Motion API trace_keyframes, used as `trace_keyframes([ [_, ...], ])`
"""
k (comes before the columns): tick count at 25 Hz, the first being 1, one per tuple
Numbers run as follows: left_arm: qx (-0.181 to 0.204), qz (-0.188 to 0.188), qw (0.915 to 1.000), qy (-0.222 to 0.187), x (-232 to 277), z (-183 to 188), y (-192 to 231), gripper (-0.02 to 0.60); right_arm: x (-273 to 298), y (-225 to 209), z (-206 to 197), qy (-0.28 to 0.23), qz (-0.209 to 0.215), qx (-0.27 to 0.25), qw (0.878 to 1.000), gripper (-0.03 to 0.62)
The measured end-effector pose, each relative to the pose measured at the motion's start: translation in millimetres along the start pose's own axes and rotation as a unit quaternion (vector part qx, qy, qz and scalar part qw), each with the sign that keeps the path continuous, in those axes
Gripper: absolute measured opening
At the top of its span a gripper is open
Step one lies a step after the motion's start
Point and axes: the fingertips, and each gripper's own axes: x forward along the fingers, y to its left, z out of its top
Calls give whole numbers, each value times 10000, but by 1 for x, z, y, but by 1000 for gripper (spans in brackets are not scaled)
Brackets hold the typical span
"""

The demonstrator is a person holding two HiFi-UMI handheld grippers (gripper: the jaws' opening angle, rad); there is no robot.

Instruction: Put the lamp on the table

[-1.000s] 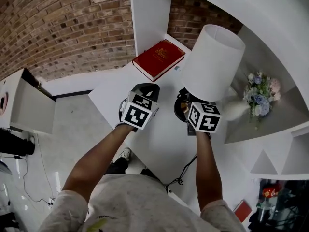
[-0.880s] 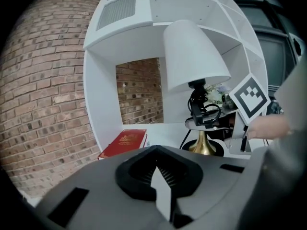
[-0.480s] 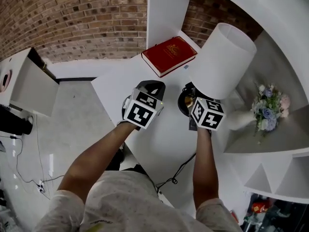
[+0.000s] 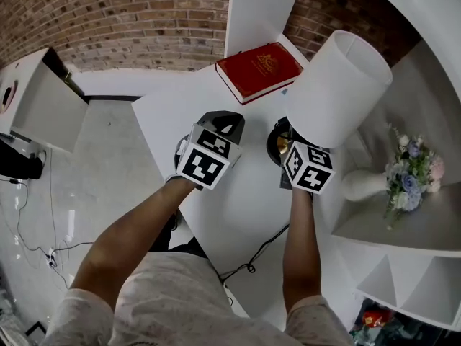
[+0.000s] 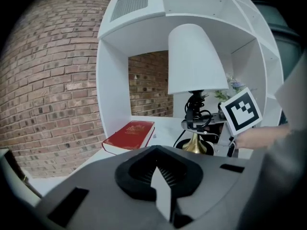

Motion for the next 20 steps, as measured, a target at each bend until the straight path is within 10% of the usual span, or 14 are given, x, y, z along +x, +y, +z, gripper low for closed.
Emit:
trace_keyframes([
  [20,-216,191,9995,157,29,-19,-5,-6,31,-10,-11,-189,144,-90,9997,48],
])
